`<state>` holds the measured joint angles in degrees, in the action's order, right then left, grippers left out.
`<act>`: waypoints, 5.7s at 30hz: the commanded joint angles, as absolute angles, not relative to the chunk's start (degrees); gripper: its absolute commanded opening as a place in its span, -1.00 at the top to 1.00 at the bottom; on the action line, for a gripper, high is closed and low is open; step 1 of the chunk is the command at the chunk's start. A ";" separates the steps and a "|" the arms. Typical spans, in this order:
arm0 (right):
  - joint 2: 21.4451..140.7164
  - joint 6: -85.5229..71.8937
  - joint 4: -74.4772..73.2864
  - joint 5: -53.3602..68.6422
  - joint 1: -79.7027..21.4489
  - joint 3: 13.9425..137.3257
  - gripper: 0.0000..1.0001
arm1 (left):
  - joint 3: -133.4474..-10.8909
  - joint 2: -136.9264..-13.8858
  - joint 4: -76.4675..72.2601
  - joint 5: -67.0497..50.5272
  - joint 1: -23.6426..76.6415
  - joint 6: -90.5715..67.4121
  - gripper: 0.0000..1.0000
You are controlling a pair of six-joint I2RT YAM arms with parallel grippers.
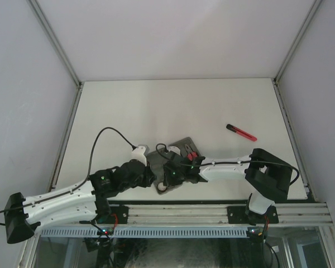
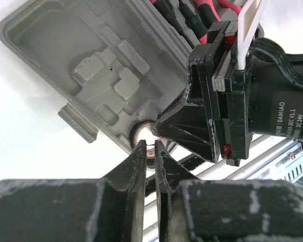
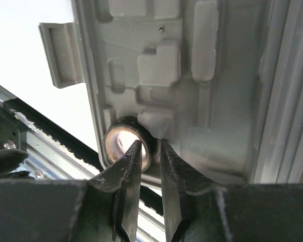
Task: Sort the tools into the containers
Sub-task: Pick up the engineering item from the storage box, then place the engineering item in the storage box.
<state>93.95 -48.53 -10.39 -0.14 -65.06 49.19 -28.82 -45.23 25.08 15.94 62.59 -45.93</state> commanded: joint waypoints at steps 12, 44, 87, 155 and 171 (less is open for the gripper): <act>87.17 -48.38 -9.70 -3.89 -64.84 47.88 1.00 | -30.08 -37.80 26.13 17.89 61.69 -45.91 0.40; 53.15 -68.38 39.09 24.38 -54.01 33.22 1.00 | -44.11 -29.12 -3.39 -8.37 61.64 -9.02 -0.54; 51.12 -68.95 37.26 21.11 -54.88 33.62 1.00 | -41.26 -37.97 -12.12 -16.29 61.74 -17.55 -0.12; 33.30 -56.51 -15.69 -5.91 -54.83 29.93 0.26 | -38.72 -69.44 23.10 6.39 63.45 -31.41 0.77; 33.40 -56.61 -15.27 -4.66 -53.66 28.95 0.26 | -38.75 -72.78 21.44 4.18 64.23 -31.44 0.26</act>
<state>33.41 -56.51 -17.43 -5.28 -54.02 28.88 -36.05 -72.38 22.83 5.26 63.86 -30.98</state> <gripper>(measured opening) 0.371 0.491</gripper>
